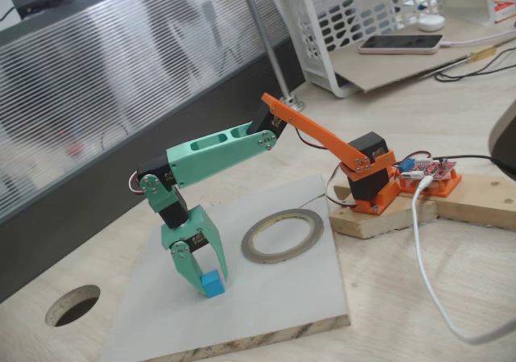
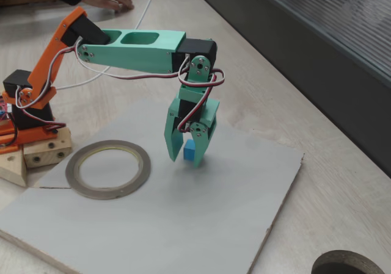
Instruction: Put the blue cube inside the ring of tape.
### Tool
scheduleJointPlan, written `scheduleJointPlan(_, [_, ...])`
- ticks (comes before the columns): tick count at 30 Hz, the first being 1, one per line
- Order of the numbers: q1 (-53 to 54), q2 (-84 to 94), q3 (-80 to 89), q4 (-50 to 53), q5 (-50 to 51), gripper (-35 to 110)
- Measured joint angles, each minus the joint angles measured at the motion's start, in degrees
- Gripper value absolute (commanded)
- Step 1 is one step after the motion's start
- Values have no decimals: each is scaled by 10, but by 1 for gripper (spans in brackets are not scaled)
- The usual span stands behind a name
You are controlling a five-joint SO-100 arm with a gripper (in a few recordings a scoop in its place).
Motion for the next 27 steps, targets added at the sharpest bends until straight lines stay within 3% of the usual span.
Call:
scheduleJointPlan(21, [0,0,0,-56,-2,27])
scheduleJointPlan(27, [0,0,0,-56,-2,13])
